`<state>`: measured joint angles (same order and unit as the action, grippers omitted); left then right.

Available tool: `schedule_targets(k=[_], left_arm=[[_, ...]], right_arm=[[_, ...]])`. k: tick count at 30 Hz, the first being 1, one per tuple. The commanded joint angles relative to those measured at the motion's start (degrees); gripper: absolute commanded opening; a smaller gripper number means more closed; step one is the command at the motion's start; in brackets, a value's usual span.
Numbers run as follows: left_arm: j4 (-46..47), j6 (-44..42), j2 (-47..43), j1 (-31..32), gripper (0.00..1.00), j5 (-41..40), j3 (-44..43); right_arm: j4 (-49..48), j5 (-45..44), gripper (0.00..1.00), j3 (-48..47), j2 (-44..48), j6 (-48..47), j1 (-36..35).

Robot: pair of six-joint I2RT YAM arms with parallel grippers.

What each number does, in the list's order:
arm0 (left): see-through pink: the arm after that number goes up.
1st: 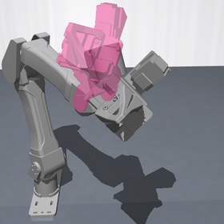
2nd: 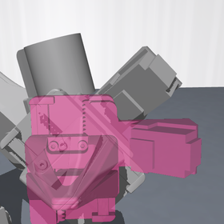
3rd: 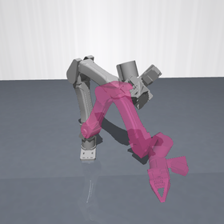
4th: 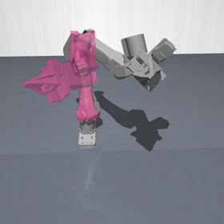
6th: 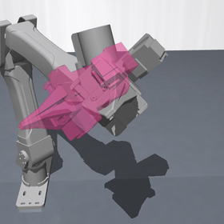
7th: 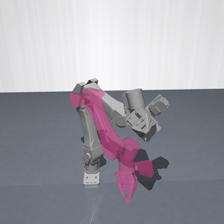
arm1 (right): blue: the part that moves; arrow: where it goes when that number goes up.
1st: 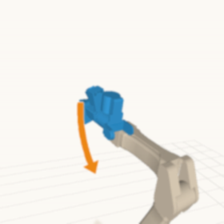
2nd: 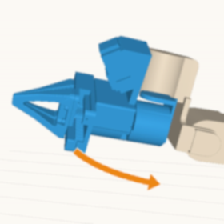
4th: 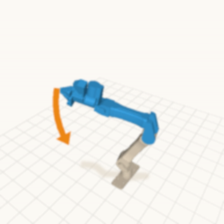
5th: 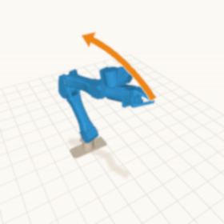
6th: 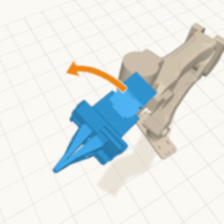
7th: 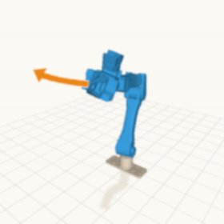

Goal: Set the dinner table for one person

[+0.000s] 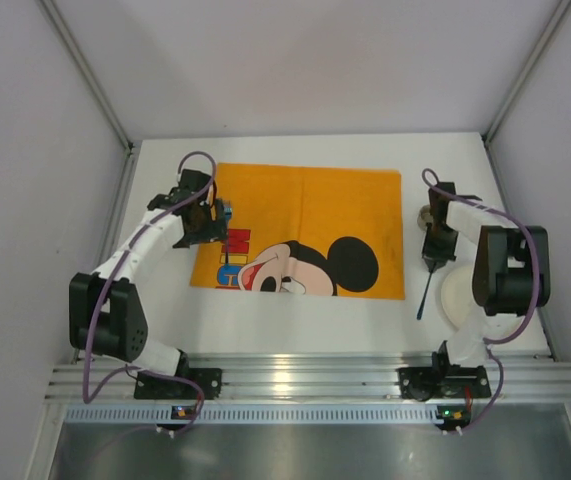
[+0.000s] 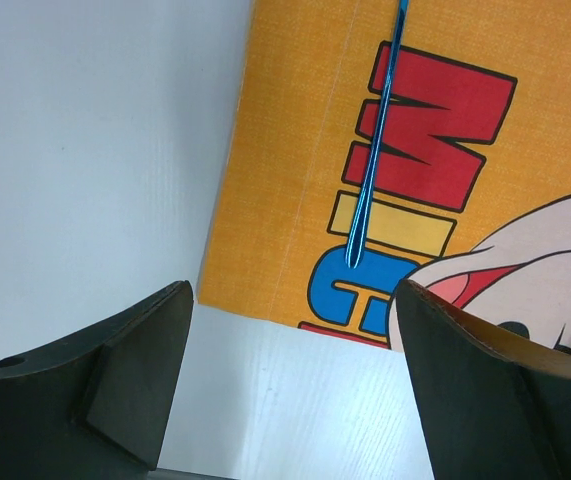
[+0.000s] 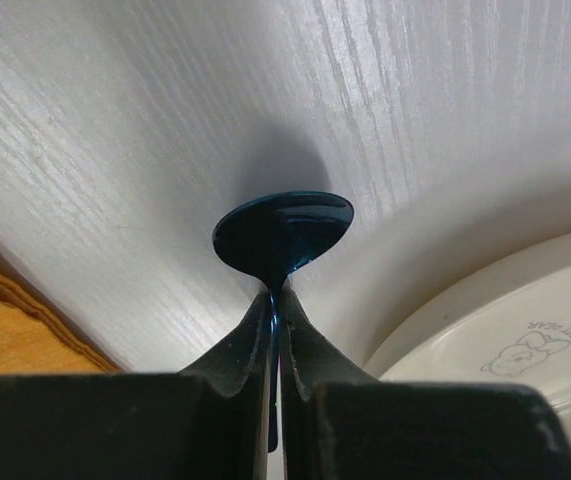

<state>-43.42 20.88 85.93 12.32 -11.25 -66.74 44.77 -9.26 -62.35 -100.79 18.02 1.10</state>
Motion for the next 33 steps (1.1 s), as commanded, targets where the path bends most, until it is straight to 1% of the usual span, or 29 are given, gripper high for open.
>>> schedule_targets(k=[1, 5, 8, 11, 13, 14, 16, 17, 19, 20, 23, 27, 28, 30, 31, 33], left_arm=[[1.1, -0.8, -2.1, -0.6, 0.88, -0.6, 1.0], [0.8, -1.4, -3.0, -0.9, 0.88, -0.1, 0.4], [-0.4, -1.3, -3.5, -0.8, 0.88, 0.9, -1.0], [-1.6, -1.2, -3.8, -0.9, 0.88, 1.7, -2.5], [-2.0, -1.2, -4.4, -0.9, 0.90, 1.9, -2.9], [-2.2, -1.3, -4.6, -0.9, 0.91, 2.4, -3.1], [-2.4, -1.4, -5.0, -0.9, 0.93, 2.7, -3.3], [-3.1, -1.3, -5.2, -0.9, 0.93, 2.9, -3.7], [-3.9, -1.2, -5.5, -0.9, 0.93, 3.1, -4.2], [-4.6, -1.2, -6.0, -0.9, 0.93, 3.2, -4.2], [-6.1, -1.3, -7.3, -0.9, 0.94, 3.0, -4.2], [-7.9, -1.4, -9.1, -0.9, 0.94, 1.7, -3.8], [-8.1, -1.4, -9.5, -0.9, 0.94, 1.6, -3.6], [-8.7, -1.3, -10.6, -0.9, 0.94, 1.2, -3.1], [-8.7, -1.2, -10.9, -0.9, 0.94, 1.0, -2.6], [-8.9, -1.1, -11.2, -0.9, 0.94, 1.0, -2.3]], right_arm=[[-3.9, -3.7, 0.00, 1.1, -2.8, 0.0, -4.1], [-0.6, -7.3, 0.00, -2.5, 1.5, 0.8, -9.2], [3.8, -8.6, 0.00, -7.3, 6.0, 2.4, -14.2], [5.2, -7.2, 0.00, -11.5, 7.4, 4.1, -16.7], [5.7, -5.4, 0.00, -14.0, 6.1, 5.3, -18.4], [5.8, -3.4, 0.00, -16.6, 5.2, 5.4, -18.6], [5.7, -2.3, 0.00, -19.6, 0.9, 5.9, -19.5], [5.4, -1.3, 0.00, -22.6, -2.5, 5.9, -19.7], [5.2, -0.9, 0.00, -25.9, -6.4, 5.6, -20.2], [5.1, -0.5, 0.00, -29.2, -10.4, 5.5, -20.3], [5.6, -0.1, 0.00, -35.4, -17.5, 5.2, -20.3], [6.4, -0.1, 0.01, -39.9, -23.5, 5.4, -20.3], [6.5, 0.0, 0.14, -40.4, -24.2, 5.5, -20.3], [6.5, 0.5, 0.35, -41.1, -25.0, 5.5, -20.3], [6.8, -0.3, 0.50, -41.7, -24.7, 5.6, -20.2], [6.9, -1.0, 0.57, -41.9, -23.3, 5.5, -19.7]])
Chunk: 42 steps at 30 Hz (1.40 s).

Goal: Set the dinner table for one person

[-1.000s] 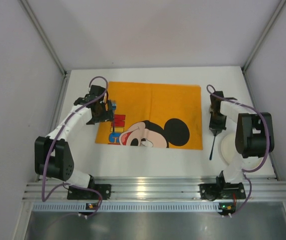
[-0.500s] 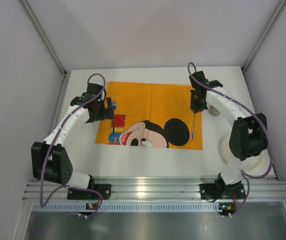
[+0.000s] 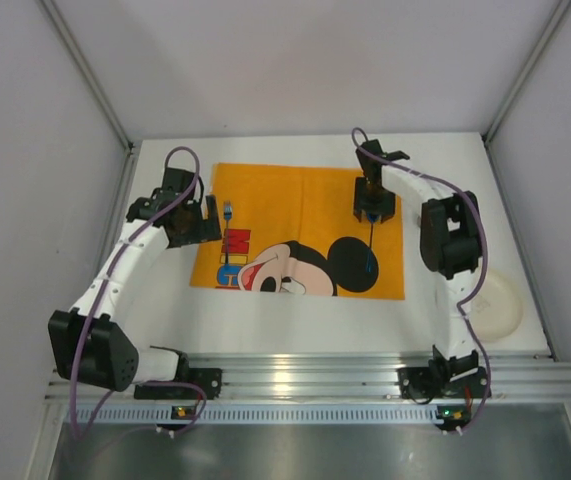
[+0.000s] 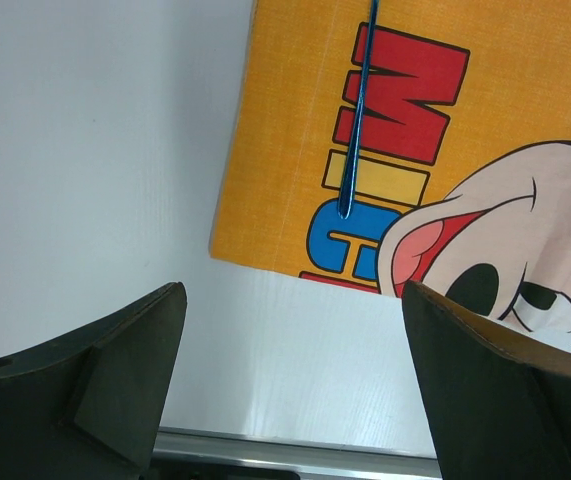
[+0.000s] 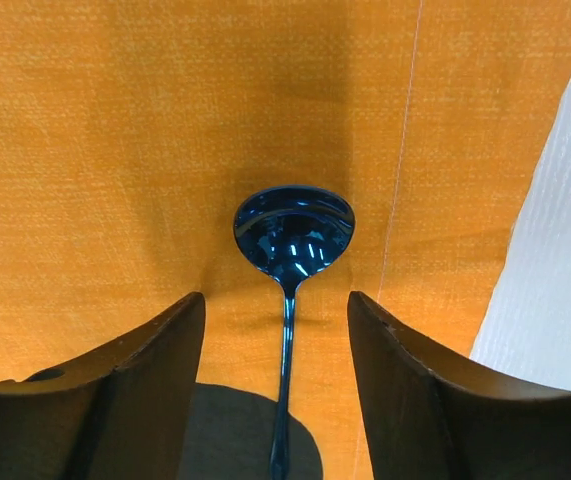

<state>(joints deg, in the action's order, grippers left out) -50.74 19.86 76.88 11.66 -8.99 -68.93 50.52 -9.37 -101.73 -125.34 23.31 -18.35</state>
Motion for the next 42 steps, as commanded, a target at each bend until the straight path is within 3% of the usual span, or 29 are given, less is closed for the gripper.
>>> schedule_targets(k=[1, 13, 20, 32, 35, 38, 39, 42], left_arm=[[-1.6, 0.0, -2.3, -0.2, 0.94, -1.2, 0.0], [0.4, -1.0, 0.4, -0.2, 0.94, 1.3, -0.2], [2.3, -1.0, 2.9, -0.2, 0.94, 2.8, -0.2], [1.3, -2.2, 6.1, -0.2, 0.94, 2.1, -3.8], [1.1, -2.4, 6.3, -0.2, 0.94, 1.9, -4.3], [1.1, -2.4, 6.3, -0.2, 0.94, 2.0, -4.5], [1.1, -2.4, 6.5, -0.2, 0.94, 2.0, -4.5], [0.9, -2.4, 6.8, -0.2, 0.94, 2.1, -4.9]], right_arm=[[1.2, -1.2, 0.60, -2.4, 2.1, 0.1, 0.2], [-2.8, 0.2, 0.67, 8.6, 19.7, -2.7, 17.1], [-2.7, 1.4, 0.65, 11.1, 18.4, -2.7, 26.6], [-6.9, 5.5, 0.54, 11.7, 9.6, -0.3, 27.9], [-7.7, 5.4, 0.46, 12.0, 8.0, 0.2, 27.8], [-8.2, 5.1, 0.30, 12.4, 7.2, 0.2, 27.8], [-8.3, 5.1, 0.17, 12.4, 7.1, 0.0, 27.8], [-8.1, 5.1, 0.00, 12.1, 8.2, 0.2, 27.3]])
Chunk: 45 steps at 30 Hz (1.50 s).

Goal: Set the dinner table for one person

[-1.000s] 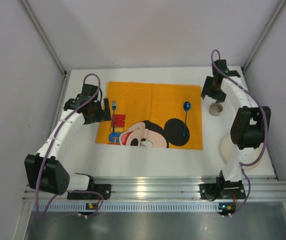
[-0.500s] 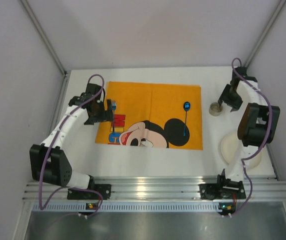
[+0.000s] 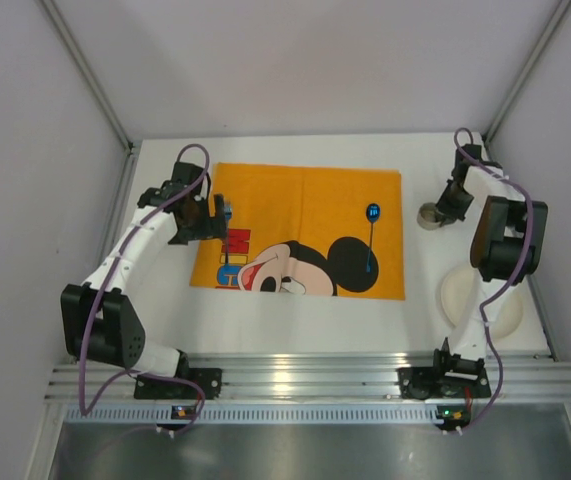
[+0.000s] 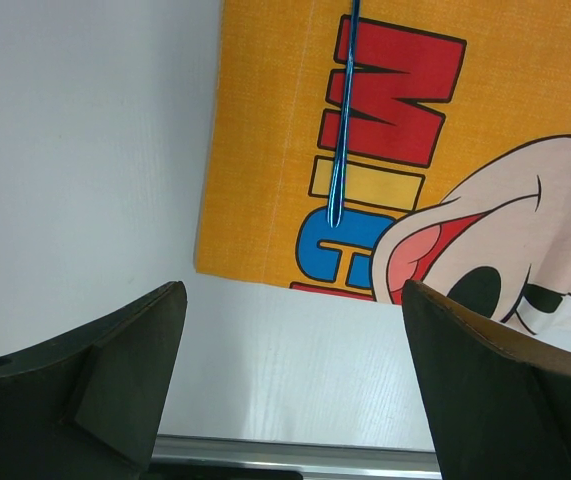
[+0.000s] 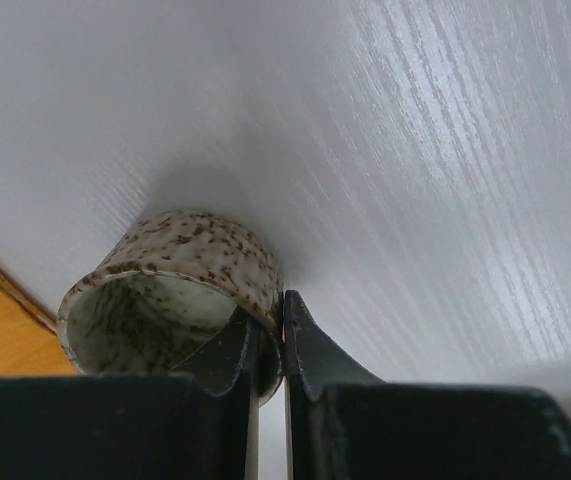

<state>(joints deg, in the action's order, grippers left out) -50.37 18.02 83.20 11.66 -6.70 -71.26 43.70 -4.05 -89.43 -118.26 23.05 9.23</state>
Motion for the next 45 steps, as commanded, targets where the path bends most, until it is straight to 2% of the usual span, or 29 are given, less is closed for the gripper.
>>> schedule_targets(k=[1, 5, 9, 13, 19, 21, 26, 29, 30, 33, 35, 36, 37, 38, 41, 44, 45], left_arm=[[0.6, -0.5, 0.5, -0.2, 0.94, -0.2, -2.7], [0.4, -0.4, 0.6, -0.2, 0.94, 0.1, -3.3], [0.0, -0.3, -0.1, -0.2, 0.94, 0.0, -3.0], [-0.9, 0.1, -1.4, -0.2, 0.94, -0.2, -2.6], [-2.6, 0.9, -4.8, -0.2, 0.95, -1.4, -1.7], [-3.7, 1.4, -6.0, -0.2, 0.95, -1.6, -1.4], [-5.3, 2.3, -8.7, -0.2, 0.95, -2.4, -0.6], [-5.6, 2.9, -10.3, -0.2, 0.95, -2.9, 0.3], [-5.9, 3.2, -10.6, -0.2, 0.95, -2.9, 0.5], [-6.7, 3.6, -11.6, -0.2, 0.95, -2.7, 1.0], [-6.9, 3.7, -12.4, -0.2, 0.95, -2.6, 1.3], [-6.8, 3.6, -12.7, -0.2, 0.95, -2.7, 1.4], [-6.9, 3.5, -13.1, -0.2, 0.95, -2.6, 1.5], [-6.9, 3.6, -13.1, -0.2, 0.95, -2.4, 1.7], [-6.8, 3.2, -13.4, -0.2, 0.95, -1.7, 2.3], [-5.7, 2.7, -13.5, -0.2, 0.95, -0.4, 3.2], [-5.4, 2.5, -13.5, -0.2, 0.95, 0.1, 3.5]], right_arm=[[-1.1, -0.9, 0.00, -0.6, 2.4, 0.5, -1.1], [1.2, -1.3, 0.00, -5.0, 5.3, 1.6, -6.1], [3.8, -0.3, 0.00, -14.6, 3.7, 4.0, -13.6], [7.0, 1.0, 0.00, -25.8, -5.1, 6.1, -19.5], [13.9, 0.5, 0.00, -46.0, -20.0, 7.7, -22.7], [15.2, 0.4, 0.00, -48.0, -22.5, 9.2, -22.6], [16.0, -2.2, 0.04, -46.3, -22.9, 10.0, -22.9], [15.9, -2.2, 0.15, -45.6, -23.0, 9.3, -23.2], [15.9, -2.1, 0.29, -45.5, -22.9, 9.2, -23.2], [15.6, -2.1, 0.56, -45.6, -22.6, 8.7, -23.2], [15.3, -2.0, 0.63, -45.6, -21.6, 8.1, -23.2], [14.6, -1.8, 0.74, -45.6, -21.1, 7.7, -23.1], [14.3, -1.3, 0.93, -45.5, -19.2, 7.4, -22.8], [14.0, -1.0, 0.99, -45.6, -18.1, 6.5, -22.5], [13.5, -3.1, 1.00, -44.8, -11.6, 3.5, -21.0], [13.5, -8.5, 1.00, -39.1, -1.8, 1.0, -18.0], [13.2, -9.9, 1.00, -34.0, 3.6, 0.5, -17.2]])
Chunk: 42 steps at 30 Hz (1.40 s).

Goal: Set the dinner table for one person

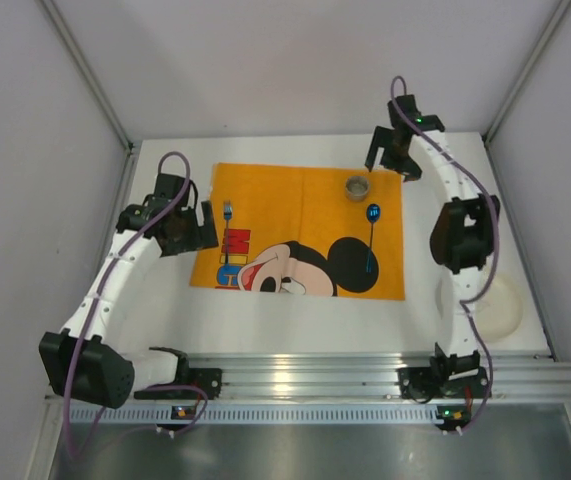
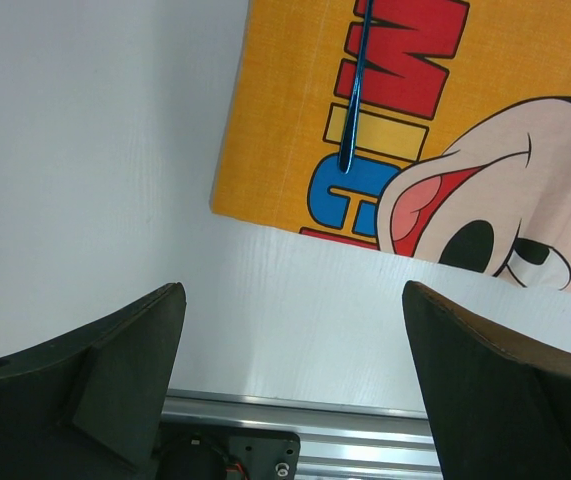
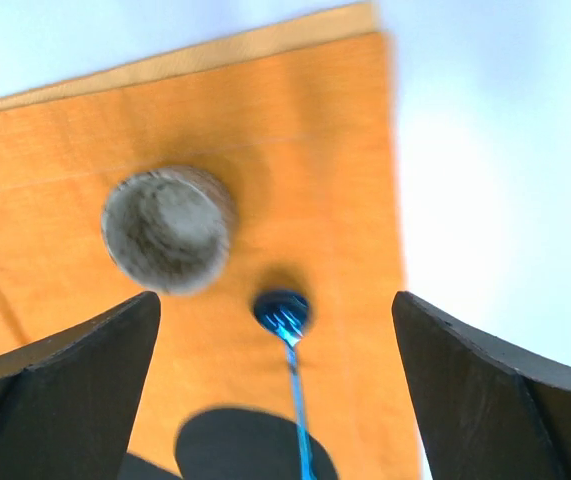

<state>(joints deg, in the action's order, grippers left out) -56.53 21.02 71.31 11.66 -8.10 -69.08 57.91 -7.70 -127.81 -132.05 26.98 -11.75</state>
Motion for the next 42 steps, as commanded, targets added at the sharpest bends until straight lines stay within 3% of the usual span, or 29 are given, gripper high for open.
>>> schedule_targets(k=[1, 6, 10, 12, 17, 25, 32, 35, 36, 38, 39, 41, 42], left_arm=[[1.1, -0.7, -1.7, -0.2, 0.95, 1.8, 1.7], [4.0, -0.7, -1.7, 0.2, 0.95, 4.9, 3.3], [5.4, -0.4, -0.8, 2.1, 0.95, 6.3, 4.3], [5.7, -0.2, -0.6, 3.5, 0.95, 6.8, 4.8], [7.0, 1.1, -2.1, 5.8, 0.95, 7.5, 6.9], [5.3, 2.9, -5.9, 6.9, 0.94, 5.4, 9.7], [3.8, 5.1, -9.7, 6.9, 0.95, 3.7, 11.9], [4.1, 6.0, -10.4, 6.9, 0.95, 4.0, 13.0], [4.1, 6.1, -10.6, 6.9, 0.95, 4.0, 13.0], [4.1, 6.2, -10.6, 6.9, 0.95, 4.0, 13.0], [4.0, 6.2, -10.6, 6.9, 0.95, 3.9, 12.9], [3.8, 6.2, -10.5, 6.9, 0.95, 3.6, 12.5], [3.8, 6.2, -10.5, 6.9, 0.95, 3.7, 12.3]], right_arm=[[-1.6, -8.2, 1.00, 7.5, 20.4, -3.9, 6.1], [-5.3, -5.9, 1.00, 33.6, 35.7, -4.2, 17.4], [-8.0, 12.2, 0.91, 53.6, 41.7, -2.1, 33.0], [-9.6, 12.7, 0.91, 61.9, 44.4, -2.8, 35.0], [-11.7, 9.4, 0.91, 67.9, 44.2, -6.1, 35.3], [-14.2, 12.0, 0.90, 65.9, 39.3, -5.2, 35.1], [-12.9, 3.8, 0.87, 65.1, 35.5, -5.4, 32.2], [-12.7, 1.6, 0.69, 64.3, 33.4, -5.3, 29.5], [-12.6, 0.6, 0.54, 63.9, 32.2, -5.2, 28.0], [-11.5, -0.8, 0.36, 62.4, 31.0, -5.1, 26.5], [-11.2, -2.1, 0.19, 61.9, 29.8, -5.1, 25.1], [-9.9, -3.4, 0.00, 60.4, 29.0, -5.2, 23.8], [-9.7, -3.5, 0.00, 60.1, 29.0, -5.2, 22.9]])
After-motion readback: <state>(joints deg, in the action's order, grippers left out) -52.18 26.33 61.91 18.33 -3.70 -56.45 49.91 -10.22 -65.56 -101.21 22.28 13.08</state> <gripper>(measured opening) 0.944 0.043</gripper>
